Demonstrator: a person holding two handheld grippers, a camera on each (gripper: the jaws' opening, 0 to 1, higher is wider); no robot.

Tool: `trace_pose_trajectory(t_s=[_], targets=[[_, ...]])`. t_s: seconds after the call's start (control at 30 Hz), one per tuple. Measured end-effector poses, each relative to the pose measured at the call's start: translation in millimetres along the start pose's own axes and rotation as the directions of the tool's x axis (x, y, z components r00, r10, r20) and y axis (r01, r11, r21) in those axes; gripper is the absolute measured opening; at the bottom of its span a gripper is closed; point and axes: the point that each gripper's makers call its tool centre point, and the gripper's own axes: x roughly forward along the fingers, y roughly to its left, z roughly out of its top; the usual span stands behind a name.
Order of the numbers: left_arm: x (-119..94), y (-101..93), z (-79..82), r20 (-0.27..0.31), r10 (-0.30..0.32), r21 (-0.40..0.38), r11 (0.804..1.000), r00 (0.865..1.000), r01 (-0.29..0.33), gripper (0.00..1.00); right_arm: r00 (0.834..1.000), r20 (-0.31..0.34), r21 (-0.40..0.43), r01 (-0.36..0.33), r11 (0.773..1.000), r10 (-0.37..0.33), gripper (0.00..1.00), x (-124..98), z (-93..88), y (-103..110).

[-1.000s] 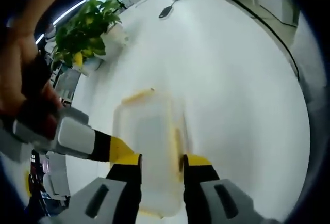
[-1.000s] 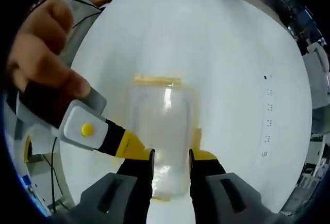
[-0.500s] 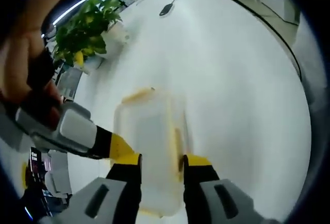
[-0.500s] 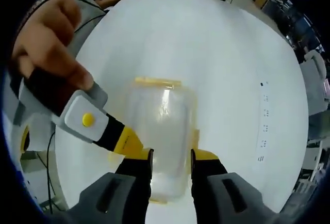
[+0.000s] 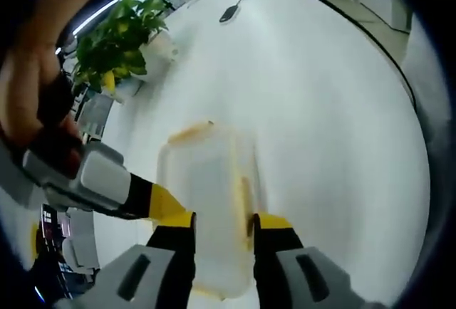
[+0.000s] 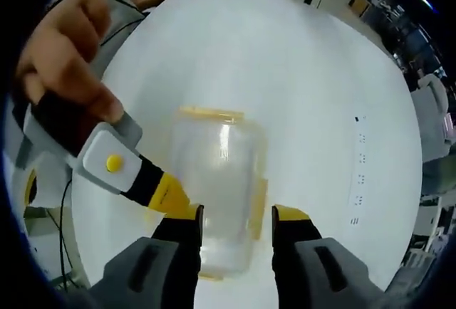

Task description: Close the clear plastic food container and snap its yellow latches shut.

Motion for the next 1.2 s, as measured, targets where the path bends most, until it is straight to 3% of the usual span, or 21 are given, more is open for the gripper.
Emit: trace_pose_trajectory(t_s=[0.1, 0.2, 0.47, 0.83, 0.93, 1.0, 1.2], targets=[[0.2, -0.3, 0.0, 0.000, 0.001, -0.002, 1.000, 1.000, -0.001, 0.25, 1.000, 0.017, 0.031, -0.026, 0.999, 0.026, 0.35, 0.9, -1.9, -2.9], [0.4, -0.4, 0.2, -0.001, 0.000, -0.001, 1.000, 1.000, 0.000, 0.25, 0.994, 0.051, 0.108, -0.102, 0.989, 0.097, 0.34, 3.6, -2.9, 0.0], [0.7, -1.0, 0.3, -0.002, -0.002, -0.001, 1.000, 1.000, 0.002, 0.25, 0.981, 0.084, 0.134, -0.184, 0.974, 0.174, 0.34, 6.4, -5.4, -2.2], [2.7, -3.3, -0.6, 0.004, 0.025, 0.019, 1.000, 1.000, -0.025, 0.26, 0.965, -0.018, 0.101, -0.258, 0.961, 0.261, 0.31, 13.9, -0.4, -14.9], [4.6, -2.7, -1.4, -0.006, 0.049, 0.078, 0.996, 0.999, -0.049, 0.26, 0.959, -0.040, 0.100, -0.276, 0.956, 0.281, 0.31, 14.9, -1.3, -14.2], [4.2, -2.8, -1.5, -0.004, 0.041, 0.043, 0.998, 0.999, -0.041, 0.26, 0.957, -0.045, 0.097, -0.282, 0.955, 0.287, 0.31, 15.2, -1.7, -14.7], [4.3, -1.7, -1.7, 0.001, 0.038, 0.042, 0.998, 0.999, -0.038, 0.26, 0.956, -0.058, 0.079, -0.282, 0.956, 0.287, 0.29, 14.5, -4.1, -12.8]])
